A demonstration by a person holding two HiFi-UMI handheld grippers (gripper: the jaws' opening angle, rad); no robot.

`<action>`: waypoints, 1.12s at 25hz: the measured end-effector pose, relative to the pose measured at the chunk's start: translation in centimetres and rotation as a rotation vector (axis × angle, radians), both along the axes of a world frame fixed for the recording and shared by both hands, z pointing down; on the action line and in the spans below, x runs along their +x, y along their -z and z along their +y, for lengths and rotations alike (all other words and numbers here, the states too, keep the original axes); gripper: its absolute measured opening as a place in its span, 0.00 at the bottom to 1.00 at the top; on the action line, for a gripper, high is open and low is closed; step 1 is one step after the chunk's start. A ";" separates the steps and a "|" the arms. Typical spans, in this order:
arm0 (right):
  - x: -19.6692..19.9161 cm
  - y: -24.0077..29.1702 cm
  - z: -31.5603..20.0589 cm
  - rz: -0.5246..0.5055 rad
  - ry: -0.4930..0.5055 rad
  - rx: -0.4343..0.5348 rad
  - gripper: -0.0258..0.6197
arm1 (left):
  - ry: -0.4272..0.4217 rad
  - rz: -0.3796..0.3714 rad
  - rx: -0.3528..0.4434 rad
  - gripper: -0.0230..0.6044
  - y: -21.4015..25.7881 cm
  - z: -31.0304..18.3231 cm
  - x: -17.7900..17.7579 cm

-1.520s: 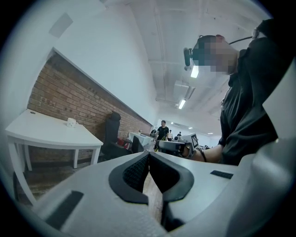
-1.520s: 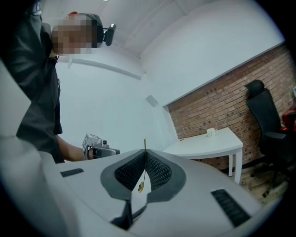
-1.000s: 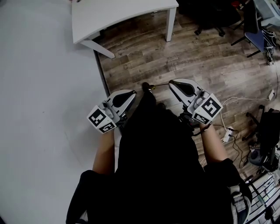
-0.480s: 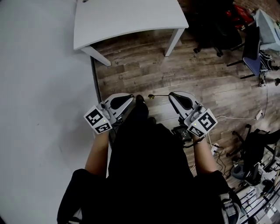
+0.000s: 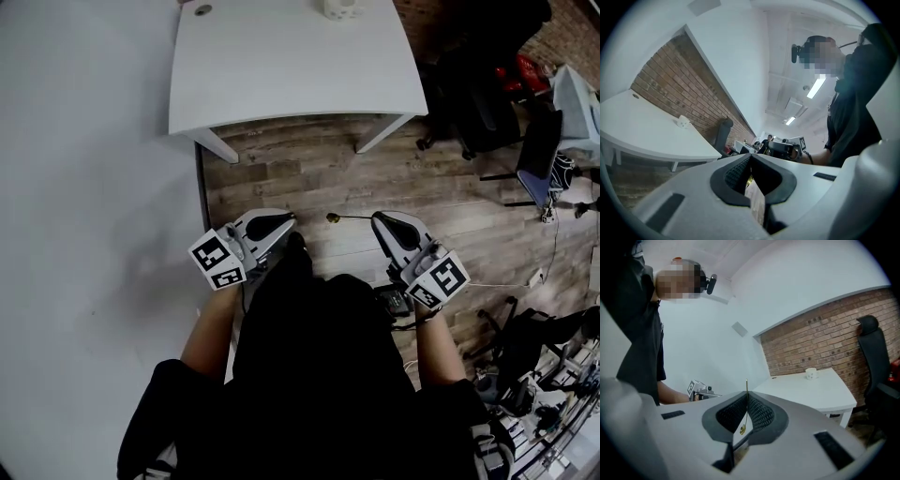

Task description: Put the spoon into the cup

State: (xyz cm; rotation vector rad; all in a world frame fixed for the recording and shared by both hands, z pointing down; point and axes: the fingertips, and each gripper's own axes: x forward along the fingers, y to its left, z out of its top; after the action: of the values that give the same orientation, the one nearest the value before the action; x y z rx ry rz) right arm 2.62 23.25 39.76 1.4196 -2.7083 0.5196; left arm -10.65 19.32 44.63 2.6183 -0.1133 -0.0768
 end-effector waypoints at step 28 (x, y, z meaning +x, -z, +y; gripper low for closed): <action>14.3 4.8 -21.1 -0.049 0.144 0.186 0.05 | 0.228 0.026 0.177 0.06 7.8 -18.6 9.2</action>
State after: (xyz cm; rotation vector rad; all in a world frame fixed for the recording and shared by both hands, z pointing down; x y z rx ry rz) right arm 16.87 2.11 35.00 1.2488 -2.9360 0.3043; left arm -1.44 0.74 36.79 2.7687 -0.4137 -0.2093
